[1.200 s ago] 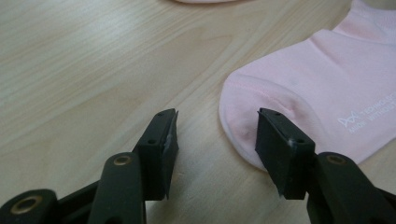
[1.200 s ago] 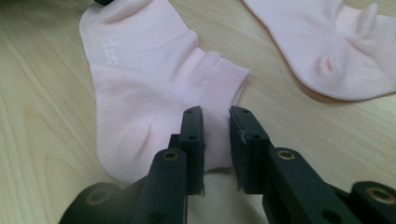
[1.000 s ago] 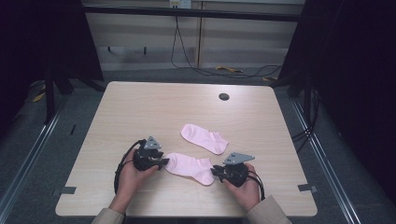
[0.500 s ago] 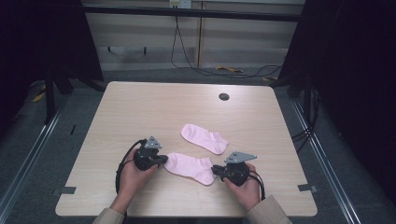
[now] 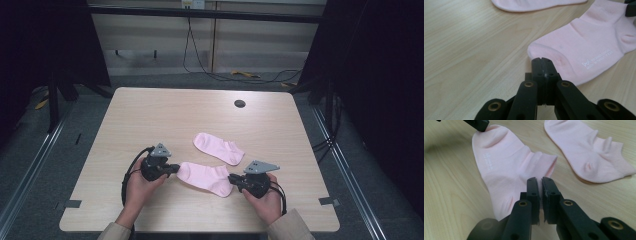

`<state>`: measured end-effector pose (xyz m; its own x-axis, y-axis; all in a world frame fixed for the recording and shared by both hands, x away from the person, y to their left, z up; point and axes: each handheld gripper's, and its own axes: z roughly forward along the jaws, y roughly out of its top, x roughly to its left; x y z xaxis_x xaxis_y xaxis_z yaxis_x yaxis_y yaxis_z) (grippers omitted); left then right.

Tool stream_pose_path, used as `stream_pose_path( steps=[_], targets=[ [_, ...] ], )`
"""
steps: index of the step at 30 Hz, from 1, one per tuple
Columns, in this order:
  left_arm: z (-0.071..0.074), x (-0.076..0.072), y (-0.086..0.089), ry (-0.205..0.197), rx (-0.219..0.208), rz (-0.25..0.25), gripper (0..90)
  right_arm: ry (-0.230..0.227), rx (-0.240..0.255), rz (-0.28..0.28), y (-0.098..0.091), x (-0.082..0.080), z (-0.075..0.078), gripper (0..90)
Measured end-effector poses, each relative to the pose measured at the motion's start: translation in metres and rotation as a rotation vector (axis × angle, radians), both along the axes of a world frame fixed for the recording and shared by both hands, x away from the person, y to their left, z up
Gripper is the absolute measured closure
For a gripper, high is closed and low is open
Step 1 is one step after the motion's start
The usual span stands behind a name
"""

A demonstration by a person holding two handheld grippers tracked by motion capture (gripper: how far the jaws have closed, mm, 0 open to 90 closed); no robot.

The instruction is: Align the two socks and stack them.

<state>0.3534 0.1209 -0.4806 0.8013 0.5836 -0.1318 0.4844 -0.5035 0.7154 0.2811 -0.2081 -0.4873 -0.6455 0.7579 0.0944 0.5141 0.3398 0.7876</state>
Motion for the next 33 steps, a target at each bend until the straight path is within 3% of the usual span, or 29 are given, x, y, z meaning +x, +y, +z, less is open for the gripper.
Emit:
stream_pose_path(
  steps=[13,22,33],
  targets=[
    [0.011,0.005,-0.001,0.003,-0.022,0.003,90.0,-0.027,0.012,-0.011,-0.004,0.003,0.009,85.3],
    [0.028,0.028,-0.016,-0.033,-0.018,-0.006,90.0,-0.033,0.012,-0.027,-0.011,0.012,0.014,85.3],
    [0.031,0.057,-0.035,-0.031,-0.017,0.001,90.0,-0.053,0.012,-0.081,-0.024,0.03,0.02,85.2]
  ],
)
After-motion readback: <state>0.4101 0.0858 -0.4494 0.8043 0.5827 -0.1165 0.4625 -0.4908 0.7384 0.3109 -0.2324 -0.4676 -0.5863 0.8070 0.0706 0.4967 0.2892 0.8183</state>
